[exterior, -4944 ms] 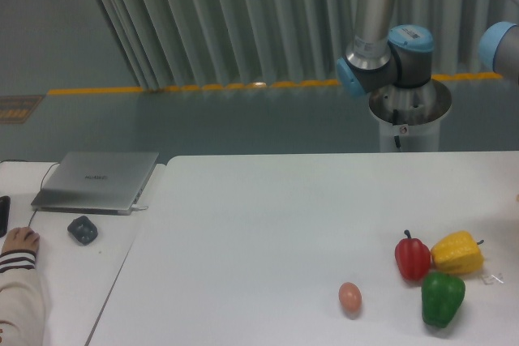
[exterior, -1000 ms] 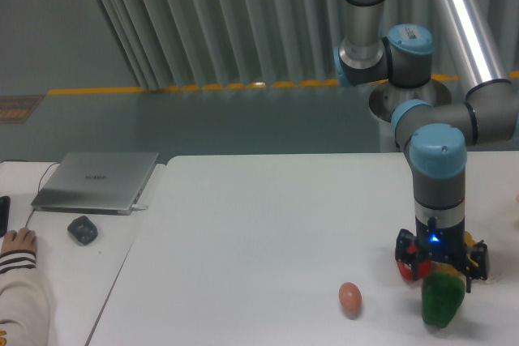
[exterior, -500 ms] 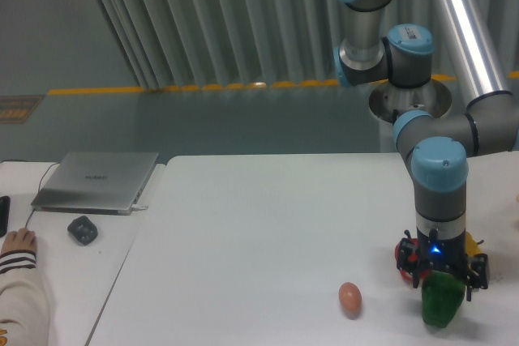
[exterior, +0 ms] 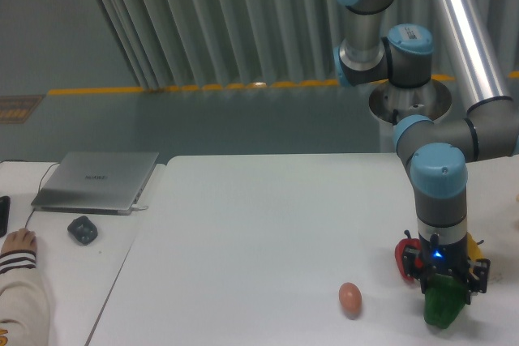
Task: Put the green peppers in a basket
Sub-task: 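Lift the green bell pepper and carry it away from the other peppers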
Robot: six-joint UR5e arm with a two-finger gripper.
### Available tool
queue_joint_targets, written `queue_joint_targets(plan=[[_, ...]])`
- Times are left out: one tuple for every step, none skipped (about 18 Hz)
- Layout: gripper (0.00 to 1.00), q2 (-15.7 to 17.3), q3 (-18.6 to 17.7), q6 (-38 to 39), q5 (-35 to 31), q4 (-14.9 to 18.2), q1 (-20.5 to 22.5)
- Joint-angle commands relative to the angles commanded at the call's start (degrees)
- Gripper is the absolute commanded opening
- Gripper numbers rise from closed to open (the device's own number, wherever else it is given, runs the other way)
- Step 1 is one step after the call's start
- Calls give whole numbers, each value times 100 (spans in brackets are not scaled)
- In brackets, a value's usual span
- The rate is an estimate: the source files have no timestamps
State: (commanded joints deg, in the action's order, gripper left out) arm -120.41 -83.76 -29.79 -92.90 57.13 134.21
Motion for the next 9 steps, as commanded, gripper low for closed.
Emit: queue_joint_targets(plan=[[38, 18, 9, 0, 0, 0, 0], [37, 44, 0, 0, 0, 0, -9], [37, 114, 9, 0, 9, 0, -9], [37, 175, 17, -17, 9, 9, -9], [37, 254, 44, -26, 18, 9, -9], [37, 368, 44, -61, 35, 9, -9], [37, 465, 44, -96, 44, 17, 9], [37, 562, 44, -158, 53, 26, 35], [37, 650, 44, -254, 53, 35, 61]])
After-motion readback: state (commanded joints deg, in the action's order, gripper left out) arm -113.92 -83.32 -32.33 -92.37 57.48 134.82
